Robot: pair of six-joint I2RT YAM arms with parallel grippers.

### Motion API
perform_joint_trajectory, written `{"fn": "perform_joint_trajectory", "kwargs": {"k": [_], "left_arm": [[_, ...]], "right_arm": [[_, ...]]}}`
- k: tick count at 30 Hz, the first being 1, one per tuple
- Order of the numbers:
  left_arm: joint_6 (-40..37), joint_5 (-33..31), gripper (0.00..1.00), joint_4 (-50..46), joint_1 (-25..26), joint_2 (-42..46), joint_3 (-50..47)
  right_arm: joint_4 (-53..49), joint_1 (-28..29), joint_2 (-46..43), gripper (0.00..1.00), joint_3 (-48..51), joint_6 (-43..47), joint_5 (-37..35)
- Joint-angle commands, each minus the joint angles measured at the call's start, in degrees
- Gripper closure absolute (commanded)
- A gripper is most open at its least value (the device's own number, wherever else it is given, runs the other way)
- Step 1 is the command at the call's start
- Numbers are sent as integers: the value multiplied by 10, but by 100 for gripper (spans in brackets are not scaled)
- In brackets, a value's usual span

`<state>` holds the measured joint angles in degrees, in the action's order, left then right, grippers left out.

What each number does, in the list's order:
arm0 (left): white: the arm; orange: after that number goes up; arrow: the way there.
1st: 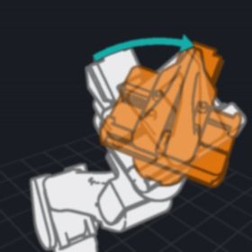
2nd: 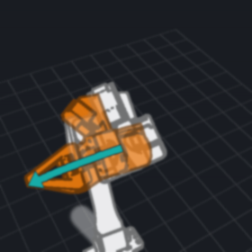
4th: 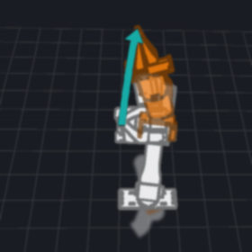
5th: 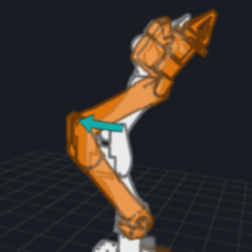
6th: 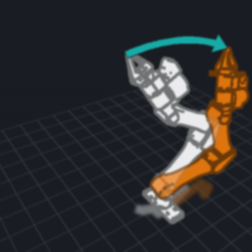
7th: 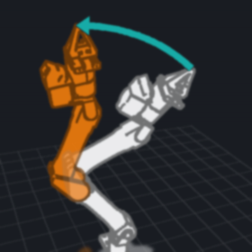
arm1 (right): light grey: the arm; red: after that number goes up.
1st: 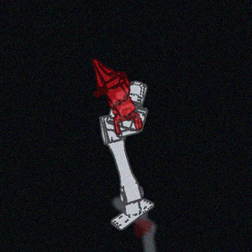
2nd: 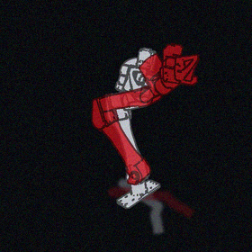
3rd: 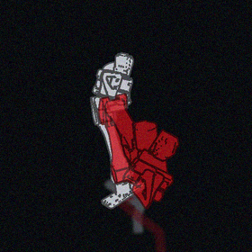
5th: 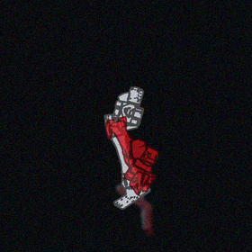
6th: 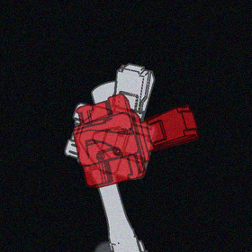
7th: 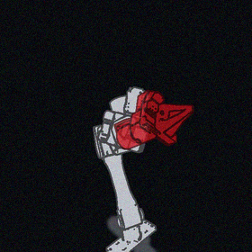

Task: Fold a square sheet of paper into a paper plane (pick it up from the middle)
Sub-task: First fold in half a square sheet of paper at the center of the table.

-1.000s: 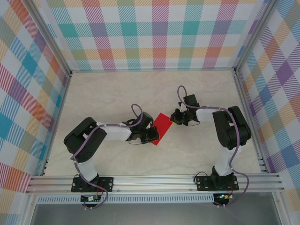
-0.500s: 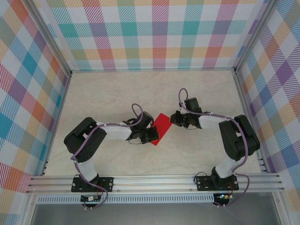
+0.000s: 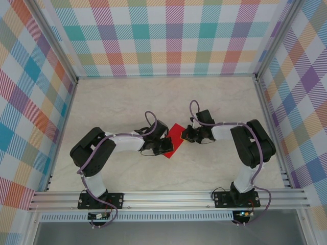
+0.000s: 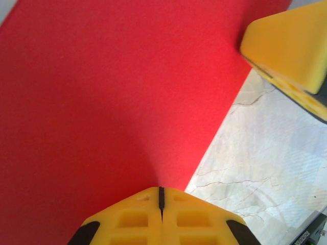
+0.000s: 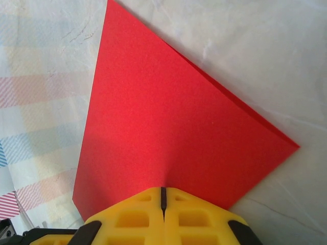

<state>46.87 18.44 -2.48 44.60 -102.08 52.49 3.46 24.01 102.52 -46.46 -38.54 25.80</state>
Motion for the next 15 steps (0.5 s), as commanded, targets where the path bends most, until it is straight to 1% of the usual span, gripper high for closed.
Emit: {"fn": "perform_joint_trajectory", "kwargs": {"k": [1,6,9,15], "left_arm": [[-17,10,97,34,8,-12,27],[-20,36,98,58,8,-60,54],[-26,34,98,51,8,-77,63],[-28,34,98,35,8,-76,43]], "right_arm": [[-40,0,17,97,-6,5,-25],[-43,0,21,97,-5,6,-27],[-43,0,27,97,-5,7,-26],[-54,0,34,97,-7,8,-35]]}}
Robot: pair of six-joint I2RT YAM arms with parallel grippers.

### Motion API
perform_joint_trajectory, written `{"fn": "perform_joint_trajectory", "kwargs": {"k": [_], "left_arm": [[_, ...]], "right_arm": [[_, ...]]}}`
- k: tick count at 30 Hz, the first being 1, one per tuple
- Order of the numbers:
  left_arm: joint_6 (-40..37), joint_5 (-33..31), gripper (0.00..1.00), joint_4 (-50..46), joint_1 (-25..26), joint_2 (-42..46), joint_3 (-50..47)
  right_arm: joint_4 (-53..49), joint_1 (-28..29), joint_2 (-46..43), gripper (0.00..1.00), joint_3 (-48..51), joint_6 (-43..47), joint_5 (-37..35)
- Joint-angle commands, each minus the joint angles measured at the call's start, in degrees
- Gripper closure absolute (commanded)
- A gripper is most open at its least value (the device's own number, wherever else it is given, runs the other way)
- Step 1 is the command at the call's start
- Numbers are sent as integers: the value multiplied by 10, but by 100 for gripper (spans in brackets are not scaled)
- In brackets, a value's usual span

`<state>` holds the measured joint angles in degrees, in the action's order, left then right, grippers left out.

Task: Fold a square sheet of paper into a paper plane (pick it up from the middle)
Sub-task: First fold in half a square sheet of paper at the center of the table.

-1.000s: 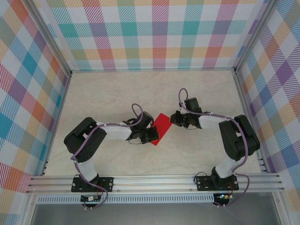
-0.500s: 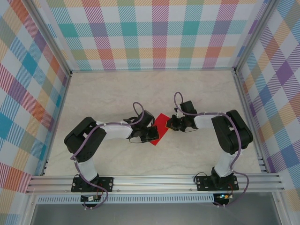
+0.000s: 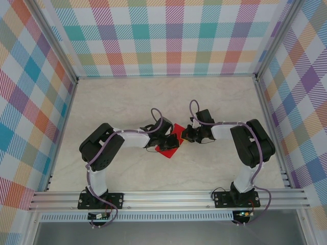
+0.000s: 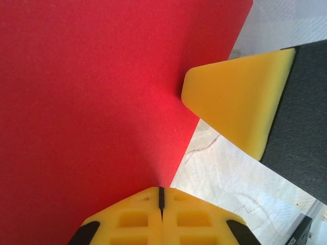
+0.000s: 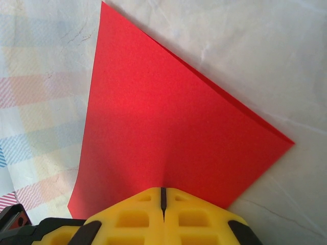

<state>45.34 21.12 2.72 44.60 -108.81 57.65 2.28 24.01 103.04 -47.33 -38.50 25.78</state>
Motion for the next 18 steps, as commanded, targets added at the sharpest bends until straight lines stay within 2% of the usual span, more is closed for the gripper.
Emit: {"fn": "perform_joint_trajectory", "kwargs": {"k": [1,5,18], "left_arm": [[-13,11,98,-18,8,-7,-16],[-19,30,98,-22,8,5,-44],[-74,33,98,-78,8,59,-75]], "right_arm": [[-48,0,31,97,-1,9,-39],[-66,0,37,98,-11,11,-50],[-84,0,62,98,-26,9,-61]]}}
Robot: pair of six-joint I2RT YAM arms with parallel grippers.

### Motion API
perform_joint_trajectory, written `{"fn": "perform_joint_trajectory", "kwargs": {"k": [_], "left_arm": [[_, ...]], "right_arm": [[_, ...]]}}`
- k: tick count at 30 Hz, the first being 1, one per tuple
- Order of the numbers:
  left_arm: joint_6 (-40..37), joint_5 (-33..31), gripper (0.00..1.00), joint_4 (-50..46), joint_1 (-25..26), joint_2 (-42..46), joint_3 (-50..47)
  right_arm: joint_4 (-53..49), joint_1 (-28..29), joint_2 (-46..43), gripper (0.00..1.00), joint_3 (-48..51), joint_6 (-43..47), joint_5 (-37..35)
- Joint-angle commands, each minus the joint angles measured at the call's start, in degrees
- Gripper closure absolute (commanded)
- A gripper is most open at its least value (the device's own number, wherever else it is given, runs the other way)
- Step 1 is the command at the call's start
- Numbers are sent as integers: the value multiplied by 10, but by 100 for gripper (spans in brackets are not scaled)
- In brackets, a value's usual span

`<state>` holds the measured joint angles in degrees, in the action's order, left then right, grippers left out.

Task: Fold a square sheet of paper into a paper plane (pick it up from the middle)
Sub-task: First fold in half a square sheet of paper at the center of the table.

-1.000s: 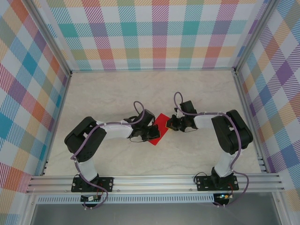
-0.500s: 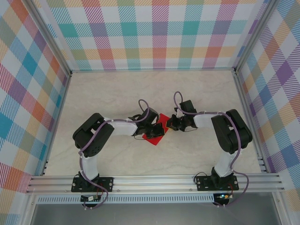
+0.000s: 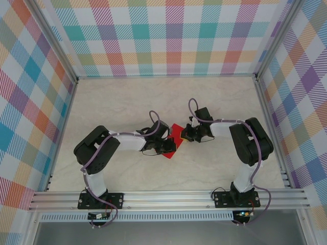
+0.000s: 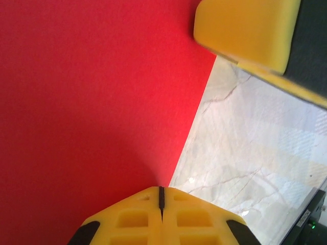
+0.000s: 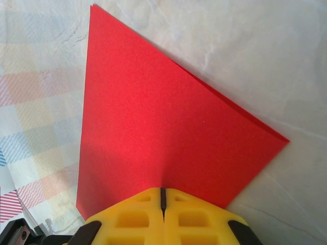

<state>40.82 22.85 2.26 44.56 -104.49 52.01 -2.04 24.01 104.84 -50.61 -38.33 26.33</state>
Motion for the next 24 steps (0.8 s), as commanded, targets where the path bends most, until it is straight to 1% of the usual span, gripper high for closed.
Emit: {"fn": "perform_joint_trajectory", "kwargs": {"k": [1,7,10,13,19,24], "left_arm": [[-33,18,99,-74,9,20,-20],[-51,33,98,-60,8,37,-12],[-53,30,99,-49,9,34,3],[-52,15,98,-36,8,28,16],[-63,-9,99,-38,9,-3,52],[-66,-4,98,-55,8,-31,61]], "right_arm": [[-40,0,46,98,7,8,-66],[-39,0,49,98,6,7,-65],[-38,0,52,98,5,7,-65],[-38,0,54,98,5,6,-65],[-37,0,60,98,7,6,-62],[-42,0,60,98,7,10,-63]]}}
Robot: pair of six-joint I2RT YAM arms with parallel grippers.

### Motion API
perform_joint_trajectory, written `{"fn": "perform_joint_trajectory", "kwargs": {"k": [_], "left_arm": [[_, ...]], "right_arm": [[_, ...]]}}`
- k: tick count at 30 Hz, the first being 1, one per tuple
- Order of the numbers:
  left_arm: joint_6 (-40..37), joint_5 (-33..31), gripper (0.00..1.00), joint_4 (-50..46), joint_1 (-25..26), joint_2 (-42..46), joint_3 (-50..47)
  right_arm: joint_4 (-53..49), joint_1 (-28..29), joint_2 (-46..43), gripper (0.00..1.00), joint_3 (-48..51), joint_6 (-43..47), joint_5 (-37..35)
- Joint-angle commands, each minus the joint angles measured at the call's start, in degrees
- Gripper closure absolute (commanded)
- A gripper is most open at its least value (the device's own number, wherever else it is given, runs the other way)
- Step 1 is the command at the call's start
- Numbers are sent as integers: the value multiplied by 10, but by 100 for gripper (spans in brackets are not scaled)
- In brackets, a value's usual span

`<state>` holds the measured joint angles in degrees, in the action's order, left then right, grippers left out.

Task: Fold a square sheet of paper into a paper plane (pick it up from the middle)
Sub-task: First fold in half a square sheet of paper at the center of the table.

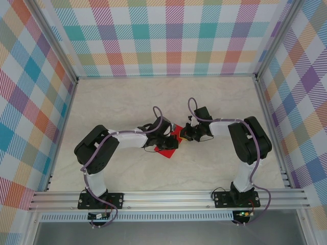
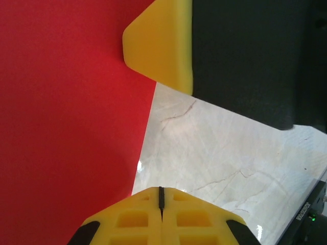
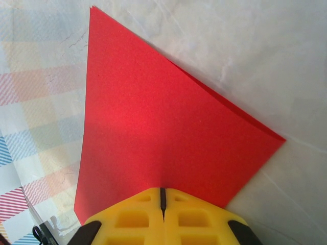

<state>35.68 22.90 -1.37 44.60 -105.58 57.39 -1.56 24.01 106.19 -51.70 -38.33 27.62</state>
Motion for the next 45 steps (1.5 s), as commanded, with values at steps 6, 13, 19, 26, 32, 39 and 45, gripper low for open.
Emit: {"fn": "perform_joint_trajectory", "kwargs": {"k": [6,13,19,26,32,39,45], "left_arm": [[-15,2,99,-31,8,-19,-18],[-14,9,99,-39,8,20,-74],[-10,7,99,-43,8,53,-119],[-33,28,99,-52,8,69,-140],[-81,45,99,-83,8,76,-123],[-111,49,99,-108,8,79,-109],[-79,-4,94,-119,3,133,-85]], "right_arm": [[-49,0,49,98,17,11,-78],[-56,0,53,98,13,14,-84],[-60,0,56,98,8,14,-85],[-67,0,58,98,3,17,-87],[-75,0,56,98,-1,19,-92],[-84,0,54,98,-3,22,-90],[-115,9,2,97,-20,37,-97]]}}
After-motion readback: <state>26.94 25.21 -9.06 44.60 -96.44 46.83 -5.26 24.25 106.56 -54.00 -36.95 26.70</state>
